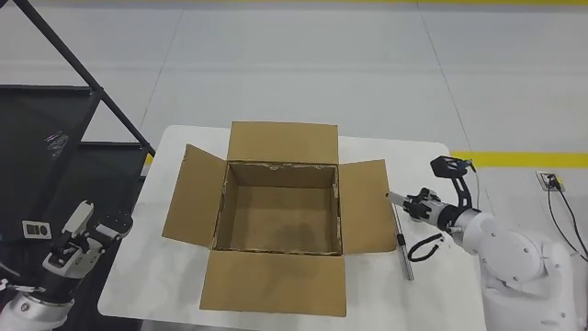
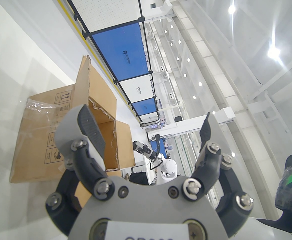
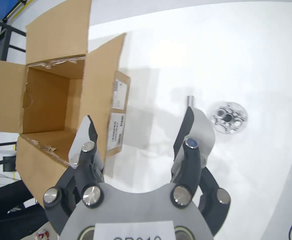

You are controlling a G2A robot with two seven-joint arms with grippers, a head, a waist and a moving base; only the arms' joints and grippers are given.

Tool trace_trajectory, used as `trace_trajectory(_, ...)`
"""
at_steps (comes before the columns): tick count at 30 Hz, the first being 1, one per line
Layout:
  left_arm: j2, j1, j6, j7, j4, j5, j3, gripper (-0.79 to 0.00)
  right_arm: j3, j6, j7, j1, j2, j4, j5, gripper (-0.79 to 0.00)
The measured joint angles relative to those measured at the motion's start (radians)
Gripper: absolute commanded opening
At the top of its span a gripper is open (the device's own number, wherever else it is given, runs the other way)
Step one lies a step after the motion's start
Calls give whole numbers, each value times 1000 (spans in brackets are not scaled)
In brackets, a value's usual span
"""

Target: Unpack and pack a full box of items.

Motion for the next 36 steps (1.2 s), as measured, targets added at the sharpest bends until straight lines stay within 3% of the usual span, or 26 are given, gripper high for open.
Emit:
trace_trajectory(6, 0, 0, 0, 0, 0, 0, 0, 0, -81, -23, 77, 75, 6, 55, 52, 0)
trace_trajectory(12, 0, 0, 0, 0, 0, 0, 0, 0, -146, 18, 133, 116, 11, 99, 77, 0)
trace_trajectory(26, 0, 0, 0, 0, 0, 0, 0, 0, -251, 101, 172, 99, 23, 33, 80, 0)
trace_trajectory(31, 0, 0, 0, 0, 0, 0, 0, 0, -241, 175, 134, 69, 32, -26, -15, 0)
trace_trajectory(36, 0, 0, 0, 0, 0, 0, 0, 0, -151, 201, 143, -18, 52, -144, -91, 0)
